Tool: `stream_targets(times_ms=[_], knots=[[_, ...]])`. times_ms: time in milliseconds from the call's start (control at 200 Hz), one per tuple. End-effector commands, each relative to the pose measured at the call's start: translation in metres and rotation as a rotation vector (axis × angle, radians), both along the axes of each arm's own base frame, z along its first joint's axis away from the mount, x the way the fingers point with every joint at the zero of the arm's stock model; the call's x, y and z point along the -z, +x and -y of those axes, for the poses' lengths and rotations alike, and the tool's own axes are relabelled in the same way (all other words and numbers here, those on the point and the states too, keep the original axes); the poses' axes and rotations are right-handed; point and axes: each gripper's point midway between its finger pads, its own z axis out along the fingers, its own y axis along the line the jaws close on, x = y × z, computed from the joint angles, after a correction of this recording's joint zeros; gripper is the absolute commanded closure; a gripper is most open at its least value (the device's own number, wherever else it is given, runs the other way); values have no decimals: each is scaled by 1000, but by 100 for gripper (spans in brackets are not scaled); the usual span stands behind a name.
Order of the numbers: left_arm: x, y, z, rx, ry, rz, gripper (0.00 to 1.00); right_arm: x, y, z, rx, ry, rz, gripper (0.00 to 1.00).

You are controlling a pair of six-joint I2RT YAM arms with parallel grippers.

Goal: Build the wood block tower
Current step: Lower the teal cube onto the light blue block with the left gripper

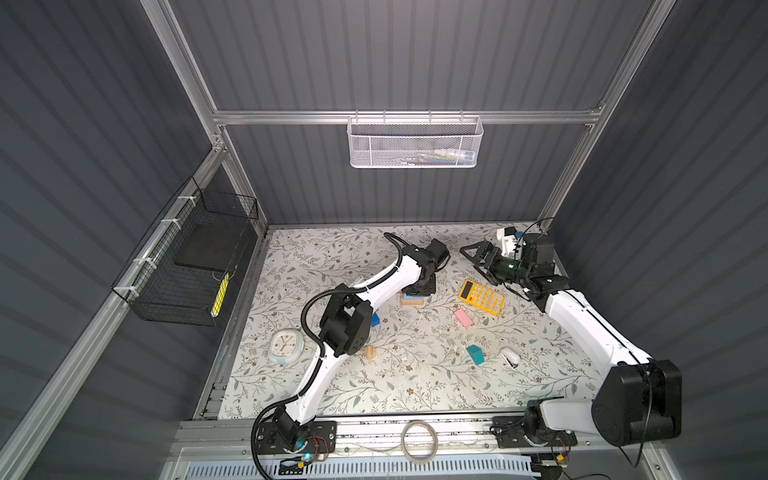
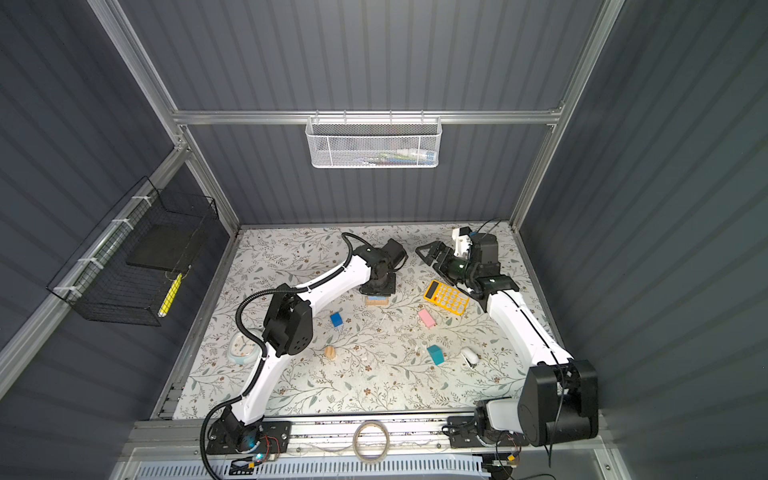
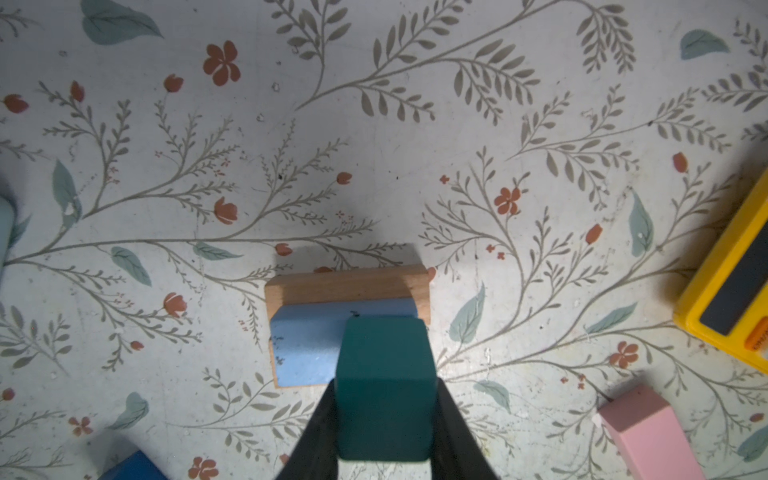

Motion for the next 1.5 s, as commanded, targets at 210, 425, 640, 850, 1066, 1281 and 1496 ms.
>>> stream_targets(times_ms=[210, 425, 640, 850, 1066, 1281, 1496], knots=[[7, 0, -2, -19, 22, -10, 66, -3, -1, 0, -8, 13, 16, 1], [6, 0, 0, -20, 16, -11, 57, -1, -1, 1, -7, 12, 10, 1], [3, 1, 0, -29, 10, -4, 58, 0, 0, 1, -6, 13, 7, 1], [2, 2, 0, -37, 8, 2, 64, 0, 0, 1, -6, 13, 8, 1], [4, 4, -1, -45, 14, -1, 66, 1, 0, 2, -4, 12, 3, 1], [4, 5, -2, -53, 13, 0, 67, 2, 1, 2, -3, 12, 1, 1], [5, 4, -2, -54, 9, -7, 63, 3, 1, 3, -2, 12, -2, 1]])
